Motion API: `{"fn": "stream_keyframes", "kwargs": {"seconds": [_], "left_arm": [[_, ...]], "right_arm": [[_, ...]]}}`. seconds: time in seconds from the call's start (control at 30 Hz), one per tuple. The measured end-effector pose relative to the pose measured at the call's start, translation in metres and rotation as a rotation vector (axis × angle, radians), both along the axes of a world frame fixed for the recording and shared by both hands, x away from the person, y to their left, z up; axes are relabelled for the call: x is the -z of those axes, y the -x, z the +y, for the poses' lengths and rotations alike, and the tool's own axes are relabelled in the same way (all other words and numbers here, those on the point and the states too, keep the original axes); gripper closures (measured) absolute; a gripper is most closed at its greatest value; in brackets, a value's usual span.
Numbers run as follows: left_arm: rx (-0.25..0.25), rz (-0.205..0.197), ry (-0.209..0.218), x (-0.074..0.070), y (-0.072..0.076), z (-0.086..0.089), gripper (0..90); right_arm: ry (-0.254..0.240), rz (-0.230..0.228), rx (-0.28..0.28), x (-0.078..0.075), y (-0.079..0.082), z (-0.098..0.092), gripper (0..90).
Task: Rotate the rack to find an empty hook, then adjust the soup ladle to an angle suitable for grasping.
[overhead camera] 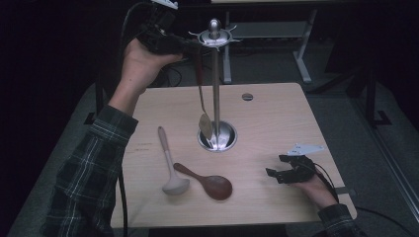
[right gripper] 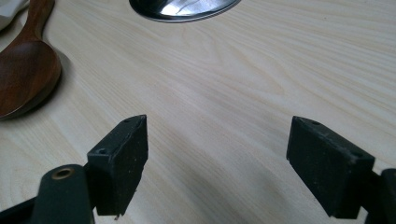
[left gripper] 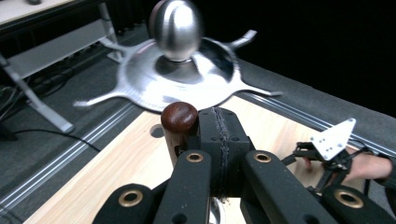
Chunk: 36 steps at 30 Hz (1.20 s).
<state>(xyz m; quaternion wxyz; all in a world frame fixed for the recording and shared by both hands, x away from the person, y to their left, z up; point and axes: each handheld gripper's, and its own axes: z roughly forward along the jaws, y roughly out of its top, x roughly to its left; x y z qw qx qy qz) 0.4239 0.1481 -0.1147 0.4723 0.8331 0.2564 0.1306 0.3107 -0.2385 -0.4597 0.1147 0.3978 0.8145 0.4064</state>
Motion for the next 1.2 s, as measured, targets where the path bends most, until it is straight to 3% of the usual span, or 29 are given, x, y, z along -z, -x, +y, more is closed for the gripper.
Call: {"fn": "stream_keyframes", "kwargs": {"seconds": [0.27, 0.57, 0.83, 1.2], "left_arm": [[-0.056, -0.014, -0.006, 0.001, -0.006, 0.007, 89.8], [-0.030, -0.013, 0.007, 0.009, 0.002, 0.012, 89.7], [-0.008, 0.017, -0.006, 0.036, 0.016, 0.020, 89.8], [0.013, 0.061, -0.044, 0.085, 0.035, 0.031, 89.7]], "right_arm": [[0.006, -0.004, -0.006, 0.001, 0.000, 0.001, 20.2], [0.006, 0.001, -0.006, 0.000, 0.000, 0.001, 20.2], [0.015, 0.002, -0.009, 0.001, 0.000, 0.002, 20.2], [0.011, 0.012, -0.011, 0.002, 0.000, 0.004, 20.1]]}}
